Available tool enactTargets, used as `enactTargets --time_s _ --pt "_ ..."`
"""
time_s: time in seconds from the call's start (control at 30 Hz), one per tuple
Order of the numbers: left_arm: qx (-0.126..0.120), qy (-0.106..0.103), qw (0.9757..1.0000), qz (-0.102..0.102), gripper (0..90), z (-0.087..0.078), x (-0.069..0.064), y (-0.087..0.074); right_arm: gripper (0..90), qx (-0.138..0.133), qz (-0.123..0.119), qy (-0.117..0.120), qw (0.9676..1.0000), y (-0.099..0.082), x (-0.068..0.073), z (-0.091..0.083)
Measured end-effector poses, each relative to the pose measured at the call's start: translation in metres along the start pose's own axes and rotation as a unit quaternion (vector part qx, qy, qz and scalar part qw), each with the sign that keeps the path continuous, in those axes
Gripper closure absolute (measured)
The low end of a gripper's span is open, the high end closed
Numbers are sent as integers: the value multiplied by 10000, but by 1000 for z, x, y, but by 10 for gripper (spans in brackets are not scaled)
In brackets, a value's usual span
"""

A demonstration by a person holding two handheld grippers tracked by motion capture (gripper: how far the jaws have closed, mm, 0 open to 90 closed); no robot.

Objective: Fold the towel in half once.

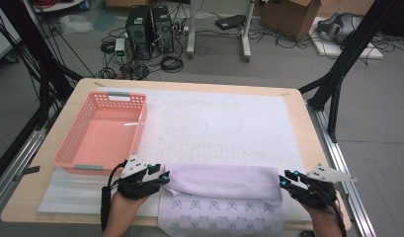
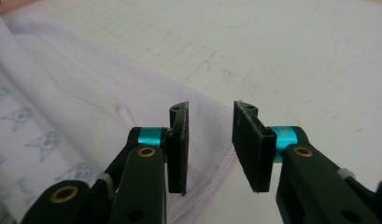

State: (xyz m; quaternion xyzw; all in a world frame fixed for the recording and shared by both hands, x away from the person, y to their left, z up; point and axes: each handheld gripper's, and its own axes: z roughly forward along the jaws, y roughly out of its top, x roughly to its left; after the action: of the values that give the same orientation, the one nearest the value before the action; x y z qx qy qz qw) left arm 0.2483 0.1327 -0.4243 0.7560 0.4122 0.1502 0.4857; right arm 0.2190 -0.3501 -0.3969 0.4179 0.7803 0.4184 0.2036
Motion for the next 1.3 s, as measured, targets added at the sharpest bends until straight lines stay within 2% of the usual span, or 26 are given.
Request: enactTargets --time_s 0.1,0.2,0.3,0.4,0.5,0.57,0.6,0.63,0.67,0.7,0.73,0.77,0.83,1.0,1.1,1.17,1.23,1.3 --pt "199 -18 9996 -191 553 13 6 2 672 298 -14 -50 9995 -1 -2 25" --pt "409 -63 9986 -324 559 22 11 2 637 498 54 -115 9987 -1 -6 42" --pt "703 -15 9972 -260 514 34 14 0 573 714 1 -319 9969 -2 -11 53" --pt "755 93 9967 -274 467 40 15 -2 519 946 49 -424 9946 -8 -15 60" --pt "715 60 9970 -275 444 42 15 -3 518 853 245 -320 9955 -14 -18 60" --pt "712 86 9972 -210 461 41 15 -3 540 837 201 -307 9958 -15 -18 60" --pt "698 163 9973 -140 516 41 15 -4 589 833 168 -256 9961 -15 -18 60" --pt "704 87 9973 -170 602 40 16 -5 666 821 153 -183 9963 -15 -18 60" --pt "740 -86 9967 -314 713 40 16 -5 766 795 198 -52 9966 -15 -18 61" --pt "772 -65 9961 -418 817 41 16 -3 833 780 285 131 9965 -15 -18 61" --pt "797 -9 9958 -460 829 42 14 -2 843 770 311 161 9964 -16 -18 61" --pt "825 45 9958 -391 839 43 14 1 850 764 296 165 9965 -15 -18 61" --pt "803 178 9961 -304 846 46 14 6 857 714 279 35 9970 -14 -20 62" --pt "731 365 9959 -384 853 57 20 22 861 615 231 -182 9977 -7 -27 71" --pt "620 431 9961 -461 854 62 23 27 861 474 324 -276 9980 0 -31 75" --pt "654 499 9956 -446 855 65 27 32 861 409 382 -319 9979 4 -36 78" --pt "568 558 9956 -490 855 69 30 39 861 391 400 -352 9978 9 -40 82" --pt "512 642 9956 -449 854 74 32 50 860 364 350 -416 9979 15 -45 85"
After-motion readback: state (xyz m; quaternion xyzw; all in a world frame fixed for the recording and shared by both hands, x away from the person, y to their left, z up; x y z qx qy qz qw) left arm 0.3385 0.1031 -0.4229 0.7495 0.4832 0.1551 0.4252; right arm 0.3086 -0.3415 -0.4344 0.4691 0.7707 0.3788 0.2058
